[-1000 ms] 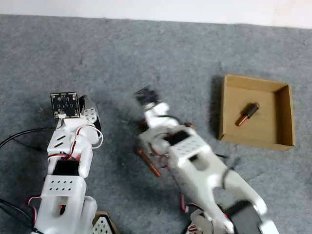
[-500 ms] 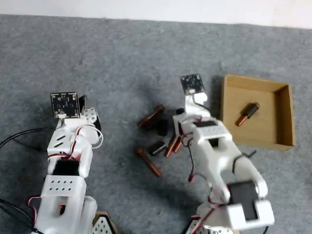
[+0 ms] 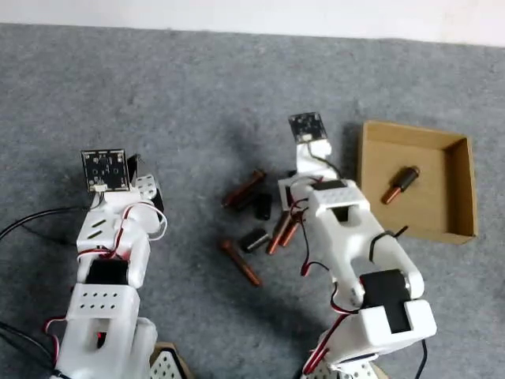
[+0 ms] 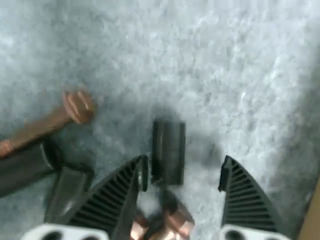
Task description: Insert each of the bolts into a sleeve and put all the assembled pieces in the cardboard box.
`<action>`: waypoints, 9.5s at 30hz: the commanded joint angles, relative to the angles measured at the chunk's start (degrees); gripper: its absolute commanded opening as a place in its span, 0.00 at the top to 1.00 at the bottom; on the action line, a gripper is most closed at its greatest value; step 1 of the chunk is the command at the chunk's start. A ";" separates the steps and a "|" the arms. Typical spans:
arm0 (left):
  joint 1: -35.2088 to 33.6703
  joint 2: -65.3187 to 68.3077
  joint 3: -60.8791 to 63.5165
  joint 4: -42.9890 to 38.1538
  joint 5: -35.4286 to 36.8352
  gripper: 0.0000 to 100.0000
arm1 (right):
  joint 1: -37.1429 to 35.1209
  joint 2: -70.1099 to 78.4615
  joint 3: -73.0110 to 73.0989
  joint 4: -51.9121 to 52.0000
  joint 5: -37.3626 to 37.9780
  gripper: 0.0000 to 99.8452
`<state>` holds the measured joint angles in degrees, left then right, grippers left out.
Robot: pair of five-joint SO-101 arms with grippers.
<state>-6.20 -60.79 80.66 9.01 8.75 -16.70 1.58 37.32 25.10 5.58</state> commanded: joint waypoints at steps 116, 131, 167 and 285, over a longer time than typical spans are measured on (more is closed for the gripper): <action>19.21 111.43 -118.46 65.76 -16.79 1.00 | 0.84 -52.53 37.85 -12.62 0.44 1.00; 12.09 106.51 -118.29 66.37 -6.77 1.00 | 0.84 -52.62 37.93 -12.62 0.53 1.00; 12.53 55.87 -19.21 -46.24 -6.42 1.00 | 0.48 -52.53 42.42 -21.58 0.53 1.00; 27.03 -11.03 16.66 -46.33 16.09 1.00 | -16.48 -52.53 63.96 -67.47 22.59 1.00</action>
<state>20.18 -63.87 95.96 -44.09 24.40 -34.02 -50.20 94.90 -40.66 27.65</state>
